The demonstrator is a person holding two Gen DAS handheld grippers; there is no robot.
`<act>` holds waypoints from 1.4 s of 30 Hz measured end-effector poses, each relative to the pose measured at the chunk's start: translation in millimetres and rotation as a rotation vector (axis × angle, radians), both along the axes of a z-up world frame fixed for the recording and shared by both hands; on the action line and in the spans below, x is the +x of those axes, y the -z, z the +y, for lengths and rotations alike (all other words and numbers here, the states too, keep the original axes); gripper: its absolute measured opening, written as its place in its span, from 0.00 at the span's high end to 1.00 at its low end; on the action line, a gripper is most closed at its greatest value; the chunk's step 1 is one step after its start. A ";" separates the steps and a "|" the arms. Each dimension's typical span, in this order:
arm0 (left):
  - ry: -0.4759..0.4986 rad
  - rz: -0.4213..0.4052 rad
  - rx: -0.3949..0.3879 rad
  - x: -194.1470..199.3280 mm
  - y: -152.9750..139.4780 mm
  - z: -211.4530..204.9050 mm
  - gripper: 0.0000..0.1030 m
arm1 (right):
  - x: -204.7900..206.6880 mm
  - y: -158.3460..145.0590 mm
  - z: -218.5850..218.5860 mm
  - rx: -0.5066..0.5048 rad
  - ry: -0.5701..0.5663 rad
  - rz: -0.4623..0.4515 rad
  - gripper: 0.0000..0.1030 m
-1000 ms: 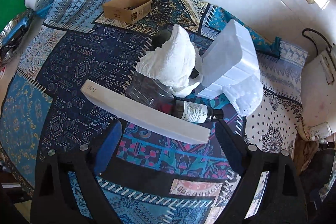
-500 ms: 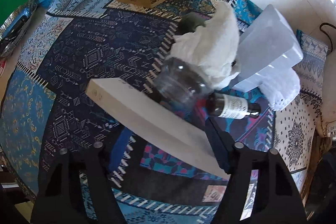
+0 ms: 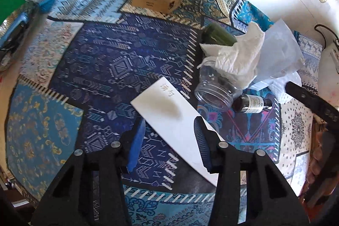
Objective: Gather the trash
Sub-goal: 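Grasp the white paper box with the left tool while the right tool grasps the foam net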
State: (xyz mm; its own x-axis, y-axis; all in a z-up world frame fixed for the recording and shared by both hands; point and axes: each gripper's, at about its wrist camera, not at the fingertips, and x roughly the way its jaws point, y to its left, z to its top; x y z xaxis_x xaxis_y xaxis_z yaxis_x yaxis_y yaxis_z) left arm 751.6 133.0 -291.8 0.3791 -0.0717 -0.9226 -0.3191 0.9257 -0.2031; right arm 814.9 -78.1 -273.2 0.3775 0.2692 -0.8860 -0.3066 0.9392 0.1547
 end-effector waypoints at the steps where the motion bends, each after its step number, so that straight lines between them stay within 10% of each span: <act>1: -0.005 0.012 -0.022 3.4 2.7 1.2 0.54 | 3.3 4.3 3.2 -0.021 -0.002 0.000 0.21; 5: -0.002 0.026 -0.029 6.2 2.6 -7.9 0.51 | 13.2 16.1 1.3 -0.041 0.029 -0.004 0.29; 12: 0.044 0.035 -0.016 25.4 10.6 -26.3 0.40 | 15.4 20.0 -22.1 0.065 0.047 0.050 0.91; 21: 0.001 0.049 -0.008 55.9 22.7 -17.6 0.40 | -22.8 4.7 -52.0 0.033 0.006 0.052 0.89; 25: 0.021 0.043 0.052 68.5 23.8 -20.2 0.40 | -27.3 -11.8 -65.7 0.052 0.011 0.039 0.44; 28: 0.048 0.035 0.088 71.2 25.5 -20.1 0.43 | -22.6 -27.3 -71.3 0.074 0.042 -0.016 0.28; 42: 0.089 -0.058 0.126 35.0 -8.1 14.3 0.52 | 43.6 -4.6 -36.7 0.162 0.168 0.072 0.25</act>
